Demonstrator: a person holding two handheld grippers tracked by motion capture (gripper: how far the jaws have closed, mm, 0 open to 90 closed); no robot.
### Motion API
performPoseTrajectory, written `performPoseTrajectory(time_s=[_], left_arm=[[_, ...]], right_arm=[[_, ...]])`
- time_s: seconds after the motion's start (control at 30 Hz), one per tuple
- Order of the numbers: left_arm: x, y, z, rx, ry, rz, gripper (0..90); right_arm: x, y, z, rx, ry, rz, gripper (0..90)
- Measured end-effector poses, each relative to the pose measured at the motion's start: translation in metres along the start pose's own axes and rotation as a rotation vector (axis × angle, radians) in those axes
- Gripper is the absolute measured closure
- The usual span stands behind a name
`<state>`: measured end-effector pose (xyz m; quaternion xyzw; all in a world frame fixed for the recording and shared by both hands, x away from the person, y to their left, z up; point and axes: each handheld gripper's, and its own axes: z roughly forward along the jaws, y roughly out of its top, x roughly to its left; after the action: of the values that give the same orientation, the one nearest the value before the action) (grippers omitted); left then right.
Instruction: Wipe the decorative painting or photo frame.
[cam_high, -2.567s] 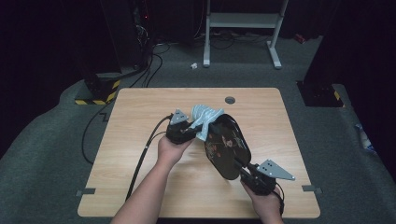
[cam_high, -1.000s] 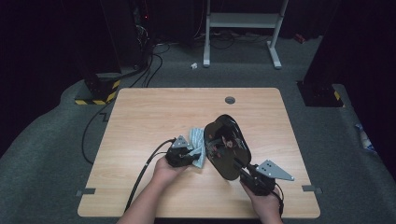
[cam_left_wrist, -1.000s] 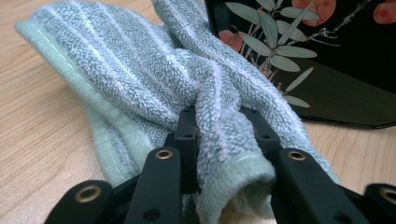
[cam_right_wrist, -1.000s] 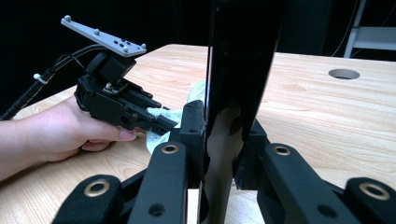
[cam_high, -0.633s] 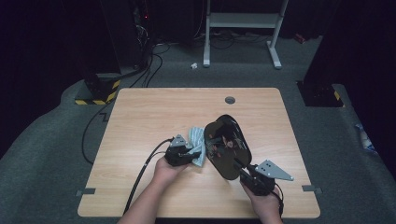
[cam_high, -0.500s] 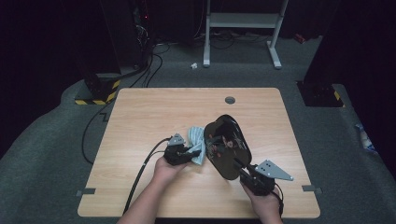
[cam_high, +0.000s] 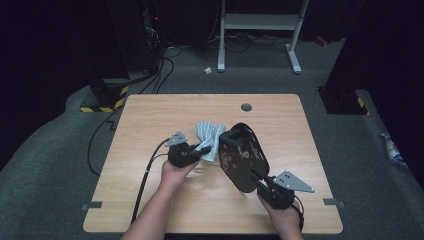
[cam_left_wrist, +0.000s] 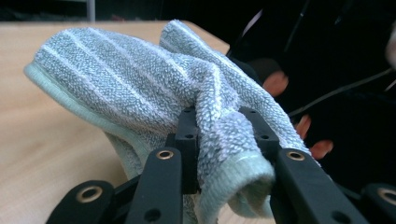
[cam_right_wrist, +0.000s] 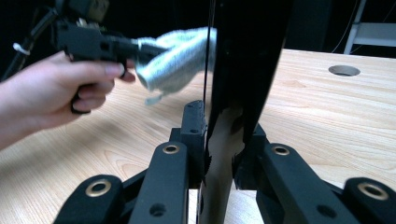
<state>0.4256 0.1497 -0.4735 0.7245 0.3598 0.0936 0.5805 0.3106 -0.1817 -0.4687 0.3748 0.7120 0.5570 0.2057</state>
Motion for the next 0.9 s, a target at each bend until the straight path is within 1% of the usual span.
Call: performPoseTrajectory(time_s=[0.03, 0.1, 0.13, 0.23, 0.47, 0.5, 0.53, 0.57, 0.6, 0.63, 0.67, 0.7, 0.73, 0.77, 0.8, 0.83, 0.9], left_arm=[[-0.001, 0.004, -0.002, -0.011, -0.006, 0.002, 71.4], [-0.005, 0.013, -0.005, -0.029, -0.014, 0.021, 71.4], [-0.005, 0.013, -0.005, -0.029, -0.014, 0.021, 71.4], [-0.014, 0.027, -0.009, -0.060, -0.033, 0.056, 71.4], [-0.037, 0.046, -0.014, -0.110, -0.085, 0.118, 71.4], [-0.041, 0.049, -0.015, -0.119, -0.095, 0.120, 71.4], [-0.044, 0.053, -0.015, -0.124, -0.102, 0.133, 71.4], [-0.044, 0.053, -0.015, -0.124, -0.102, 0.133, 71.4], [-0.052, 0.059, -0.017, -0.140, -0.116, 0.147, 71.4], [-0.056, 0.062, -0.018, -0.150, -0.125, 0.155, 71.4], [-0.056, 0.062, -0.018, -0.150, -0.125, 0.155, 71.3], [-0.064, 0.070, -0.020, -0.167, -0.140, 0.177, 71.4], [-0.069, 0.073, -0.021, -0.176, -0.149, 0.188, 71.4], [-0.069, 0.073, -0.021, -0.176, -0.149, 0.188, 71.3], [-0.078, 0.080, -0.023, -0.190, -0.171, 0.211, 71.4], [-0.083, 0.084, -0.023, -0.196, -0.181, 0.222, 71.3], [-0.093, 0.091, -0.023, -0.202, -0.199, 0.257, 71.3]], right_arm=[[0.000, 0.000, 0.000, 0.001, 0.001, 0.001, 77.4], [0.001, 0.000, 0.000, 0.001, 0.002, 0.001, 77.4], [0.001, 0.000, 0.000, 0.001, 0.002, 0.001, 77.4], [0.001, 0.000, 0.000, 0.000, 0.002, -0.002, 77.4], [0.001, 0.000, 0.000, 0.000, 0.002, 0.001, 77.4], [0.001, 0.000, 0.000, 0.001, 0.002, 0.000, 77.4], [0.001, 0.000, 0.000, 0.001, 0.002, 0.000, 77.4], [0.001, 0.000, 0.000, 0.001, 0.002, 0.000, 77.4], [0.001, 0.000, 0.000, 0.001, 0.002, 0.000, 77.4], [0.001, 0.000, 0.000, 0.001, 0.002, -0.001, 77.4], [0.001, 0.000, 0.000, 0.001, 0.002, -0.001, 77.4], [0.001, 0.000, 0.000, 0.001, 0.001, 0.000, 77.4], [0.001, 0.000, 0.000, 0.001, 0.001, 0.000, 77.4], [0.001, 0.000, 0.000, 0.001, 0.001, 0.000, 77.4], [0.001, 0.000, 0.000, 0.001, 0.001, 0.002, 77.4], [0.002, 0.000, 0.000, 0.001, 0.000, 0.001, 77.4], [0.002, 0.000, 0.000, 0.001, 0.002, 0.000, 77.4]])
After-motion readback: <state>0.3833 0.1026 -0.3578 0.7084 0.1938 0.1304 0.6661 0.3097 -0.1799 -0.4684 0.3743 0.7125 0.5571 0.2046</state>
